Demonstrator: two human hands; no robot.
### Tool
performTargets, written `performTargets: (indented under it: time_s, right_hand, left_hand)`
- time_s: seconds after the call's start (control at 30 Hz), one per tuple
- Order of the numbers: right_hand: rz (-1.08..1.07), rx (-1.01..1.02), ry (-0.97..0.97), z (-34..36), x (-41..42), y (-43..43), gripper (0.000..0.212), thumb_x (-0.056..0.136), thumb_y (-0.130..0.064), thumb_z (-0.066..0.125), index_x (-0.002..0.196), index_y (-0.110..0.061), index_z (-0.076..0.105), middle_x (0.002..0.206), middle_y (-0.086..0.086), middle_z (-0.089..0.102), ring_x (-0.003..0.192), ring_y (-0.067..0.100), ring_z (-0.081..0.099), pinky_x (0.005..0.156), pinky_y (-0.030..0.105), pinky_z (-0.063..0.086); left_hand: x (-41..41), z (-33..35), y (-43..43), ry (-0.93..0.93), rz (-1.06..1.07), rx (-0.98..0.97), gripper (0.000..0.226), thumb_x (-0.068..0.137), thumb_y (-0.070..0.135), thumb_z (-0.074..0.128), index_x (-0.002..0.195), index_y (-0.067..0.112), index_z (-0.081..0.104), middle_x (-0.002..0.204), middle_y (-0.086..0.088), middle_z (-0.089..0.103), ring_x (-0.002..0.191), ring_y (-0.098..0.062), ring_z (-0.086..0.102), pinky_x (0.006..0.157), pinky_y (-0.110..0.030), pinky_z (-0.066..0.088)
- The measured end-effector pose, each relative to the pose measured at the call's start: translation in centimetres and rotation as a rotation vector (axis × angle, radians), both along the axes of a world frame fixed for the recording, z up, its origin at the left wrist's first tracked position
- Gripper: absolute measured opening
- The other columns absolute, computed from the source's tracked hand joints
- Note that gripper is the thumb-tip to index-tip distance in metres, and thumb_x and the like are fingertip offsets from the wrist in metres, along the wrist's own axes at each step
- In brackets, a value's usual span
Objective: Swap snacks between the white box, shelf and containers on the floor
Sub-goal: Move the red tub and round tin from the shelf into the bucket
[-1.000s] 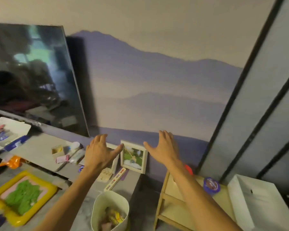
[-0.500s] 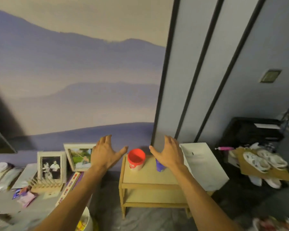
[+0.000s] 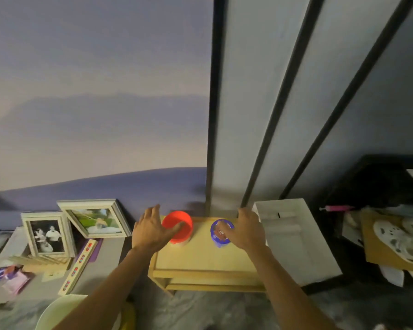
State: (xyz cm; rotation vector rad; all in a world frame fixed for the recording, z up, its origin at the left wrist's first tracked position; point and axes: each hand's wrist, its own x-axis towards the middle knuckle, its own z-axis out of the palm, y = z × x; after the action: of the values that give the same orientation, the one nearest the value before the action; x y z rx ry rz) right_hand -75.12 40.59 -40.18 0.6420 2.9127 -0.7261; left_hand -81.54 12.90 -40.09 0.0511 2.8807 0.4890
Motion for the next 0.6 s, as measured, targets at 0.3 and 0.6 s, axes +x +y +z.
performTargets:
  time_s: [0.3,0.6]
  right_hand:
    - [0.025,-0.094,-0.172,-11.0,-3.9,0.4,0.095,0.069,-0.078,0.070,0.143,-0.023,0.044,0.144,-0.002,0.052,0.131,0.026,0.052,0.096,0.045,0.057]
    - [-0.015,-0.030,-0.205,-17.0,-4.3,-1.0,0.125,0.067,-0.077,0.081,0.160,-0.022,0.018,0.159,0.001,0.040,0.142,0.027,0.048,0.096,0.041,0.061]
  left_hand:
    - [-4.0,-11.2,2.2,-0.153,0.092,0.052,0.153,0.047,0.113,0.051,0.166,0.024,0.012,0.164,-0.008,0.033,0.146,-0.039,0.043,0.113,-0.062,0.045]
    - [-5.6,-17.4,3.4,-0.187,0.097,0.036,0.168,0.036,0.106,0.067,0.165,0.023,-0.001,0.168,-0.010,0.020,0.150,-0.041,0.035,0.115,-0.064,0.042]
